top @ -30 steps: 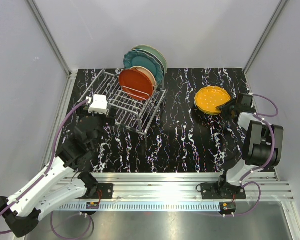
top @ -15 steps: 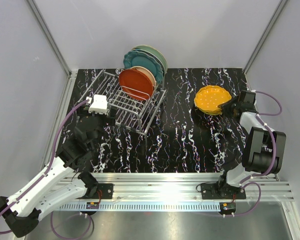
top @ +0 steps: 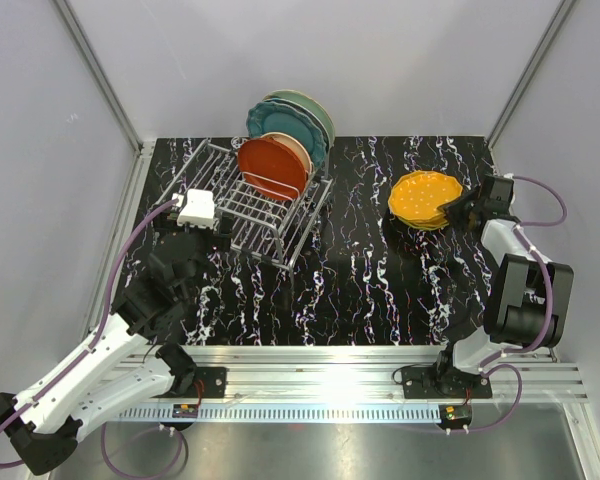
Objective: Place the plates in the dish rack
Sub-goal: Grab a plate with the right arm
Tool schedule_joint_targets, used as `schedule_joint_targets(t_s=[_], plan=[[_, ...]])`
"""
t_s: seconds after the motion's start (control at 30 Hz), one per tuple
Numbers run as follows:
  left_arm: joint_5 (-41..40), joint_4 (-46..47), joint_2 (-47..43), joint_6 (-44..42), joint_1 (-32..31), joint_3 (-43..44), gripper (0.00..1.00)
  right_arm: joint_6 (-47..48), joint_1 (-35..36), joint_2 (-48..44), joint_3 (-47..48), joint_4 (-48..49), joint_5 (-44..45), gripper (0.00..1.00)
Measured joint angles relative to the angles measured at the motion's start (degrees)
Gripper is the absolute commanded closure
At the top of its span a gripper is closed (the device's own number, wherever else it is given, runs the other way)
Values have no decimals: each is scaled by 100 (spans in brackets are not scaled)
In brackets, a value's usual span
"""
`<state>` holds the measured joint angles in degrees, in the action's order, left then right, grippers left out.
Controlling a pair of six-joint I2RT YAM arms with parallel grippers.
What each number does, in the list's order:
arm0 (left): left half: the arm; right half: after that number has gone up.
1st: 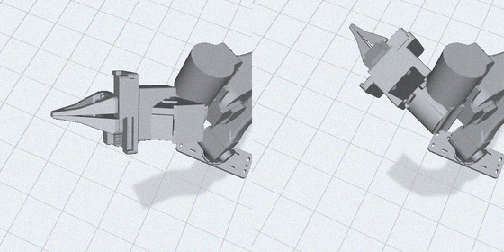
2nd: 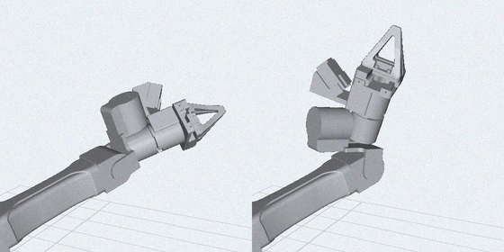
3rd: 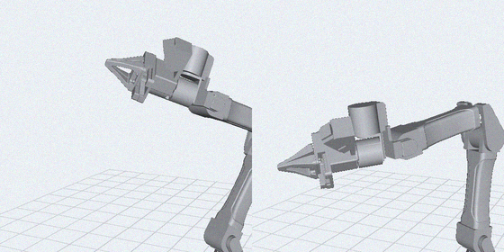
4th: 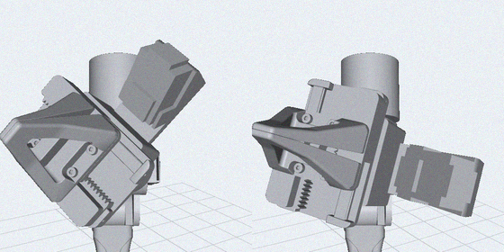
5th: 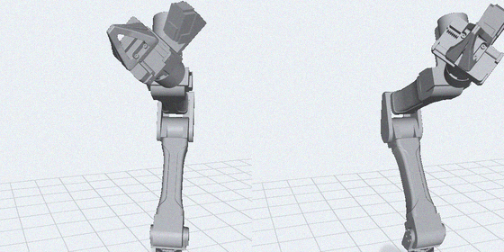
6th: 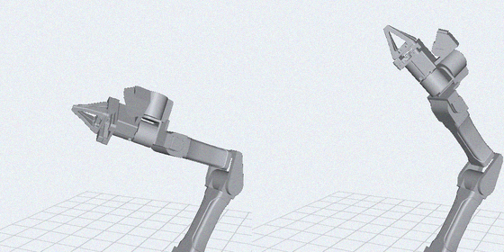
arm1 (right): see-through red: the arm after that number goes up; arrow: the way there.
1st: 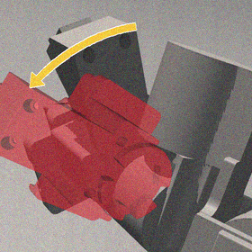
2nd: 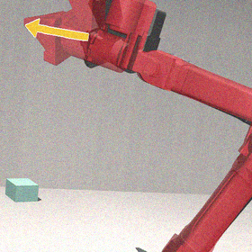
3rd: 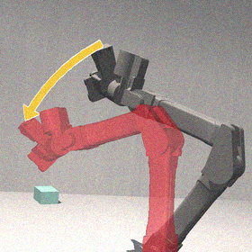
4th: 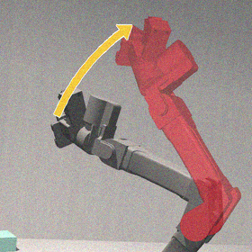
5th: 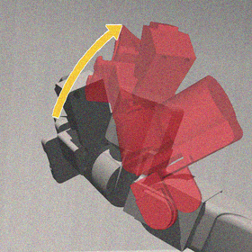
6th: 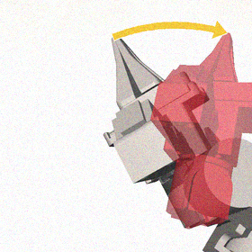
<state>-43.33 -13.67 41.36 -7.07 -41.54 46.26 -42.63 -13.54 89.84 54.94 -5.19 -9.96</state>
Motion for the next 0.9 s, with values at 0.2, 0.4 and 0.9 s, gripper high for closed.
schedule_joint_targets(t_s=[0.2, 0.4, 0.9], plan=[[0, 0, 0, 0, 0, 0, 1, 107, 4, -22, 181, -251, 46, 100], [0, -2, 0, 0, -2, 0, 1, 136, 4, -140, 328, -463, 101, 100], [-2, -2, -39, 0, 0, 0, 1, 125, 4, -831, 389, -820, -166, 100]])
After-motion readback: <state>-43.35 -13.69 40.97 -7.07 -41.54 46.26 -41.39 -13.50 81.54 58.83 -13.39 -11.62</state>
